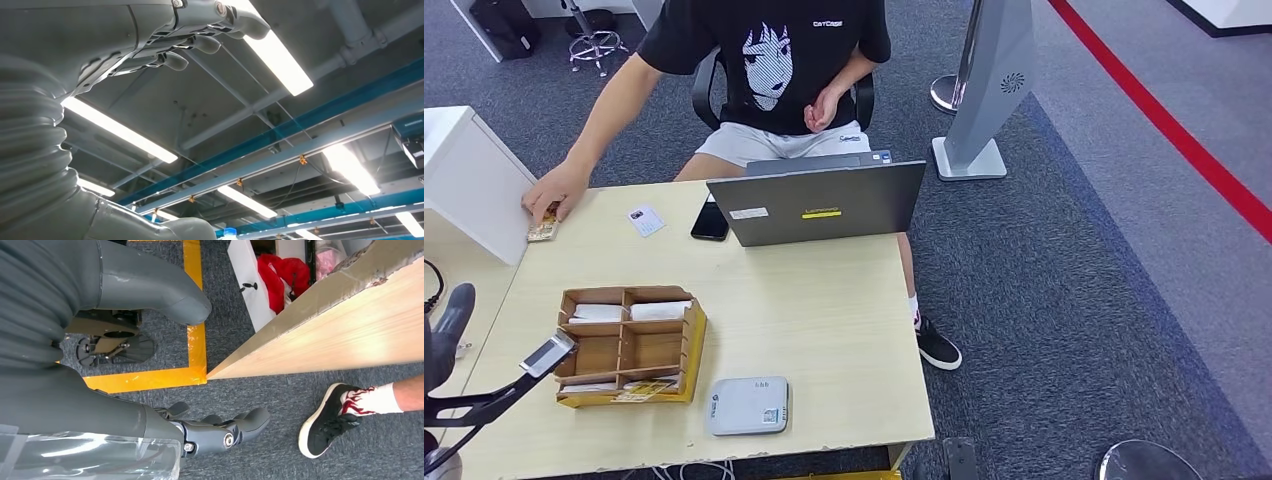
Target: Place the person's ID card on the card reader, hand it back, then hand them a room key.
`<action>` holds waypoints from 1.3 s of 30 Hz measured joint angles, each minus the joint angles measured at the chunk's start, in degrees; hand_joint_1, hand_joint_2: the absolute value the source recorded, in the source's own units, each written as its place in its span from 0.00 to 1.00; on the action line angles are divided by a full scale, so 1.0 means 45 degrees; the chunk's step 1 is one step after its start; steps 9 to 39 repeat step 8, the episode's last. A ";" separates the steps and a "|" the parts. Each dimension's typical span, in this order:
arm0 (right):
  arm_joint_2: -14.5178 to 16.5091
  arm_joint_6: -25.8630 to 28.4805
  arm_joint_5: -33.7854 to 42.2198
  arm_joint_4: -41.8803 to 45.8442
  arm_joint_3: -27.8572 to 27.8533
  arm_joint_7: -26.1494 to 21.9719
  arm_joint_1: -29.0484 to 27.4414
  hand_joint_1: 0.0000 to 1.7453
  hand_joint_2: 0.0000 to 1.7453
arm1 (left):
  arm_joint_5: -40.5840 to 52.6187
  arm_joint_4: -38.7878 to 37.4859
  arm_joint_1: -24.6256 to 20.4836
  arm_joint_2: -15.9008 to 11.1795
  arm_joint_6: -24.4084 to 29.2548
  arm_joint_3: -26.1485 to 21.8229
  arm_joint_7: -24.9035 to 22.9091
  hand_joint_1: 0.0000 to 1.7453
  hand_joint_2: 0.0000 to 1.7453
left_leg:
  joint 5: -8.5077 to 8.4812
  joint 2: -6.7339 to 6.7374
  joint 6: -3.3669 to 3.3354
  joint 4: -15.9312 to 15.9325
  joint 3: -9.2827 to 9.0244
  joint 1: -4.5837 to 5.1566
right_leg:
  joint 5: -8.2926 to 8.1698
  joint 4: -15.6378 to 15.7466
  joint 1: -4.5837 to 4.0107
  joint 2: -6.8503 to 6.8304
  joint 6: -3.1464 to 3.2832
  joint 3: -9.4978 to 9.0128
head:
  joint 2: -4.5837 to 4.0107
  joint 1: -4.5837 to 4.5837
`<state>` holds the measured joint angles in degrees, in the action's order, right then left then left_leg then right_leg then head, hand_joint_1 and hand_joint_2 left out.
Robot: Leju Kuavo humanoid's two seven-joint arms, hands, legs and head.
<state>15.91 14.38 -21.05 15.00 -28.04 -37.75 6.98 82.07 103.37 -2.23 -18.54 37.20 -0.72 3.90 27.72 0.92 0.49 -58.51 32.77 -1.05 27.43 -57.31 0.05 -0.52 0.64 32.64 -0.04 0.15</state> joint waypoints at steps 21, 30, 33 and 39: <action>-0.0015 0.0000 0.0003 0.0001 0.0000 0.0000 -0.0002 0.00 1.00 | 0.0000 0.0311 0.0108 0.0170 0.0000 0.0000 -0.0001 0.00 1.00 | -0.0004 0.0000 0.0004 0.0000 0.0000 -0.0002 | -0.0001 -0.0005 -0.0002 0.0000 0.0001 -0.0001 | 0.0000 0.0002; -0.0015 0.0000 0.0003 0.0001 0.0000 0.0000 -0.0002 0.00 1.00 | 0.0000 0.0311 0.0108 0.0170 0.0000 0.0000 -0.0001 0.00 1.00 | -0.0004 0.0000 0.0004 0.0000 0.0000 -0.0002 | -0.0001 -0.0005 -0.0002 0.0000 0.0001 -0.0001 | 0.0000 0.0002; -0.0015 0.0000 0.0003 0.0001 0.0000 0.0000 -0.0002 0.00 1.00 | 0.0000 0.0311 0.0108 0.0170 0.0000 0.0000 -0.0001 0.00 1.00 | -0.0004 0.0000 0.0004 0.0000 0.0000 -0.0002 | -0.0001 -0.0005 -0.0002 0.0000 0.0001 -0.0001 | 0.0000 0.0002; -0.0015 0.0000 0.0003 0.0001 0.0000 0.0000 -0.0002 0.00 1.00 | 0.0000 0.0311 0.0108 0.0170 0.0000 0.0000 -0.0001 0.00 1.00 | -0.0004 0.0000 0.0004 0.0000 0.0000 -0.0002 | -0.0001 -0.0005 -0.0002 0.0000 0.0001 -0.0001 | 0.0000 0.0002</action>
